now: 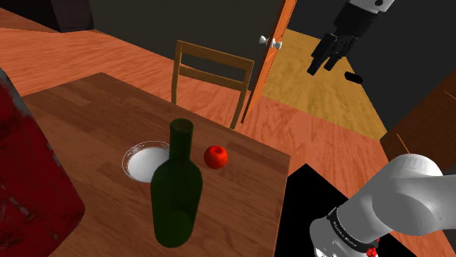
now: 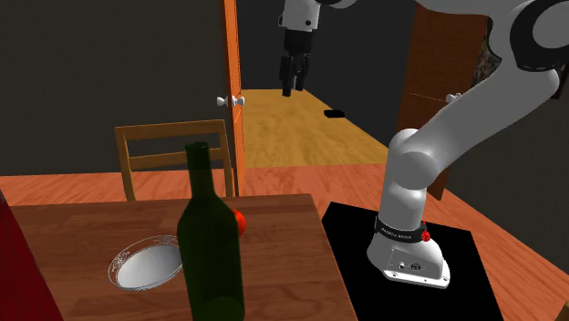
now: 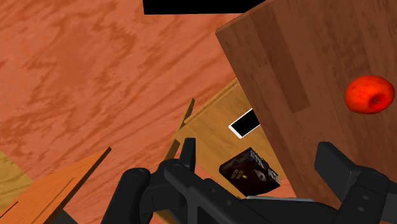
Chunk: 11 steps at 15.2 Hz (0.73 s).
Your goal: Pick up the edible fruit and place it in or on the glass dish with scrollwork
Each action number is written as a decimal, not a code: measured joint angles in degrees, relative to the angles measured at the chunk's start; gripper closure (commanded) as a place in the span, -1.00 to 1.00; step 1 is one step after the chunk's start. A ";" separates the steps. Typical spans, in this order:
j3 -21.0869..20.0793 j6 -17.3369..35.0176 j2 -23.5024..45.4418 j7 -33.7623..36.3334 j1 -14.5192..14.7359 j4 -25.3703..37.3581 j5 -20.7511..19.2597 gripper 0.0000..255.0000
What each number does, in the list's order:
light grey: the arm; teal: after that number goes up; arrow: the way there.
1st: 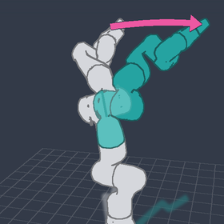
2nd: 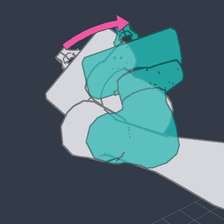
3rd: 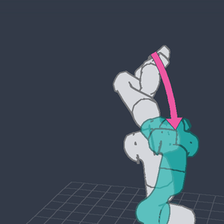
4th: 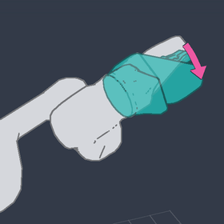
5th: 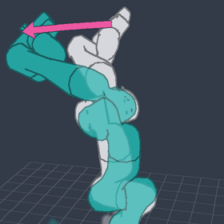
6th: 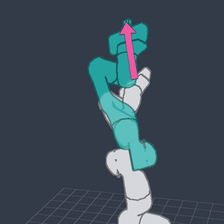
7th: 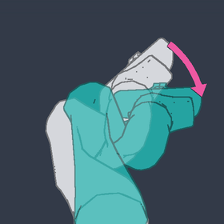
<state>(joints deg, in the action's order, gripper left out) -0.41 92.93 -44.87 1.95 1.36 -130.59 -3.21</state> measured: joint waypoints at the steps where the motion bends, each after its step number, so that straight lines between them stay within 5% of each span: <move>1: 0.00 0.00 0.00 0.00 0.00 0.00 0.00 -1.00; 11: -4.06 9.91 7.43 2.87 4.03 -6.70 5.77 -1.00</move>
<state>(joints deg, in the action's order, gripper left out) -4.47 102.84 -37.44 4.83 5.39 -137.29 2.55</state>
